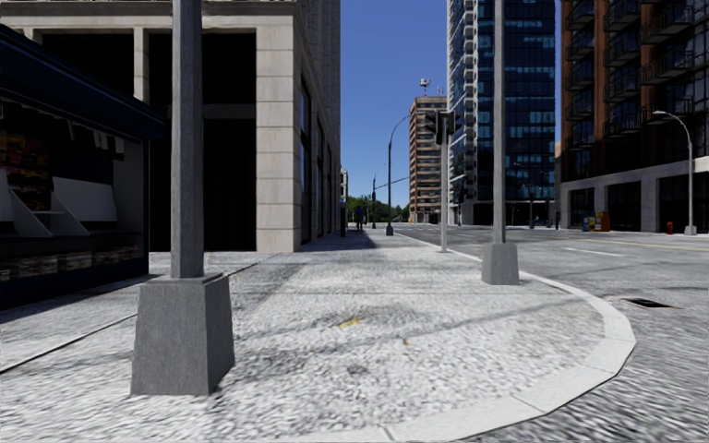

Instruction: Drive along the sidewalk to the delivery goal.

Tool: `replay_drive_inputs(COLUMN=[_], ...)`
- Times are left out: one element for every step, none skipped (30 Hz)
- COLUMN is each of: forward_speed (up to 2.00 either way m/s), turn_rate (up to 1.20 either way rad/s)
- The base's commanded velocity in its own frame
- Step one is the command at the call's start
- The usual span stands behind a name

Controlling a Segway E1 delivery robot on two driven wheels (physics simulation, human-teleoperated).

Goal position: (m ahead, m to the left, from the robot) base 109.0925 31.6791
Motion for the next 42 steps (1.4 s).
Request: replay_drive_inputs(forward_speed=[1.85,1.84,1.74,1.74,1.65,1.55,1.45,1.4,1.4,1.38,1.37,1.37,1.37,1.37,1.37,1.37,1.37,1.37,1.37,1.37,1.37,1.37,1.37,1.37,1.37,1.37,1.37,1.37,1.37,1.37,1.37,1.37,1.37,1.37,1.37,1.37,1.37,1.37,1.37,1.37,1.37,1.37], turn_rate=[0.0,0.0,0.0,0.0,0.0,0.0,0.0,0.0,0.0,0.0,0.0,0.0,0.0,0.0,0.0,0.0,0.0,0.0,0.0,0.0,0.0,0.0,0.0,0.0,0.0,0.0,0.0,0.0,0.0,0.0,0.0,0.0,0.0,0.0,0.0,0.0,0.0,0.0,0.0,0.0,0.0,0.0])
